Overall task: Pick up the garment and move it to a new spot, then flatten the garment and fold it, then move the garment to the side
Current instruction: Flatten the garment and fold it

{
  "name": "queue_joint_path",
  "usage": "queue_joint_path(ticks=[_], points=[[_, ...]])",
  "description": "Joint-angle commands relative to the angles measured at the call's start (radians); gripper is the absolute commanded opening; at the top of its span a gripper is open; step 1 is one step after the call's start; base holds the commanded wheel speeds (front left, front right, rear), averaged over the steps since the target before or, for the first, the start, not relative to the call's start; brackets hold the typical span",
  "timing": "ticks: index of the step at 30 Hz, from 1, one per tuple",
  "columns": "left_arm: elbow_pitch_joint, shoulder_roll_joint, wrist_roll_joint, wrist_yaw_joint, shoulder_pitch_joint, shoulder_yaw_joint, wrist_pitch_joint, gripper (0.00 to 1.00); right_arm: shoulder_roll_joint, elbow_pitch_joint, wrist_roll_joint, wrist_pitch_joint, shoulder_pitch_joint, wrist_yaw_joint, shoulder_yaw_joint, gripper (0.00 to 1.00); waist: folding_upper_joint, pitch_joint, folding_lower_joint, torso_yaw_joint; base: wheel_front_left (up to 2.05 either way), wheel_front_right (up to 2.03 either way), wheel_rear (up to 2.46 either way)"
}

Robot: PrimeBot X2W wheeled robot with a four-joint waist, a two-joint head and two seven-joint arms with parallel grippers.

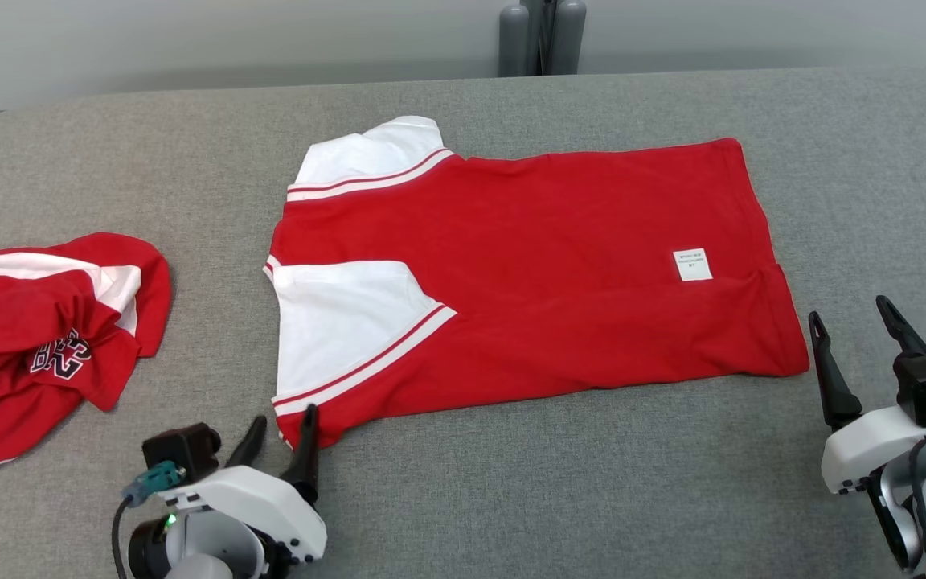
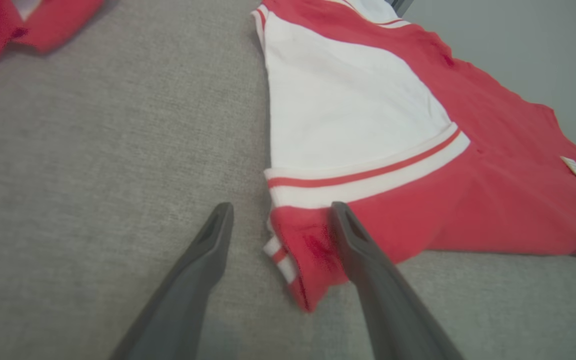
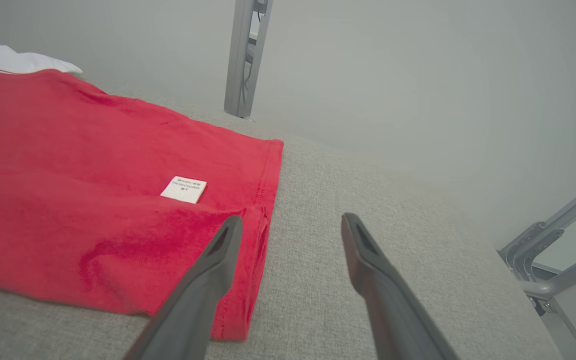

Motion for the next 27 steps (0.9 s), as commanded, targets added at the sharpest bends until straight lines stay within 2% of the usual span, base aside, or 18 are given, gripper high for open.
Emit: queue_joint_path(ticks=[1,2,3,5,8,10,13,15,16,18,20,21,22,23,27], points=[[-0.035,0.003,-0.015,0.023,0.031,-0.019,0.026,1.00,-0.005,-0.004,0.005,-0.004,0.011,0.000,-0.004,1.00,0.0000,0.002,0.0000,-0.002,0.00,0.00,0.00],[-0.050,0.002,-0.020,0.031,0.041,-0.028,0.035,0.95,-0.003,-0.005,0.006,-0.004,0.011,0.000,-0.004,1.00,0.0000,0.003,0.0000,-0.002,0.00,0.00,0.00],[-0.063,0.002,-0.022,0.037,0.048,-0.035,0.039,0.60,0.001,-0.002,0.008,-0.004,0.012,0.000,-0.001,1.00,0.0000,0.004,0.0000,-0.003,0.00,0.00,0.00],[-0.090,0.001,-0.020,0.044,0.060,-0.046,0.039,0.00,0.010,0.010,0.024,-0.004,0.011,0.000,0.013,1.00,0.0000,0.008,0.0000,-0.005,0.00,0.00,0.00],[-0.125,0.002,-0.014,0.046,0.066,-0.061,0.036,0.00,0.020,0.046,0.085,-0.004,-0.006,0.000,0.032,1.00,0.0000,0.015,0.0000,-0.004,0.00,0.00,0.00],[-0.142,0.012,-0.004,0.051,0.070,-0.067,0.041,0.00,0.050,0.088,0.178,-0.004,-0.022,0.000,0.012,1.00,0.0000,0.019,0.0000,-0.002,0.00,0.00,0.00],[-0.163,0.023,0.011,0.056,0.072,-0.076,0.047,0.00,0.061,0.149,0.292,-0.004,-0.053,0.000,0.026,1.00,0.0000,0.025,0.0000,0.005,0.00,0.00,0.00],[-0.173,0.025,0.011,0.058,0.073,-0.080,0.051,0.00,0.056,0.192,0.343,-0.004,-0.071,0.000,0.046,0.80,0.0000,0.027,0.0000,0.010,0.00,0.00,0.00],[-0.178,0.027,0.014,0.058,0.072,-0.083,0.053,0.00,0.055,0.217,0.368,-0.004,-0.078,0.000,0.061,0.75,0.0000,0.027,0.0000,0.012,0.00,0.00,0.00],[-0.185,0.029,0.016,0.058,0.072,-0.088,0.056,0.00,0.042,0.265,0.397,-0.004,-0.097,0.000,0.087,0.50,0.0000,0.026,0.0000,0.019,0.00,0.00,0.00],[-0.192,0.032,0.019,0.058,0.073,-0.092,0.060,0.00,0.038,0.304,0.428,-0.004,-0.106,0.000,0.110,0.38,0.0000,0.023,0.0000,0.025,0.00,0.00,0.00],[-0.197,0.033,0.018,0.058,0.074,-0.093,0.060,0.00,0.036,0.318,0.439,-0.004,-0.110,0.000,0.123,0.15,0.0000,0.021,0.0000,0.026,0.00,0.00,0.00],[-0.197,0.033,0.018,0.058,0.074,-0.093,0.060,0.00,0.036,0.318,0.439,-0.004,-0.110,0.000,0.123,0.15,0.0000,0.021,0.0000,0.026,0.00,0.00,0.00],[-0.200,0.034,0.016,0.058,0.078,-0.093,0.062,0.00,0.033,0.329,0.449,-0.004,-0.111,0.000,0.137,0.00,0.0000,0.019,0.0000,0.027,0.00,0.00,0.00],[-0.206,0.047,0.006,0.048,0.094,-0.096,0.068,0.00,0.004,0.350,0.472,-0.004,-0.105,0.000,0.175,0.00,0.0000,0.009,0.0000,0.026,0.00,0.00,0.00]])
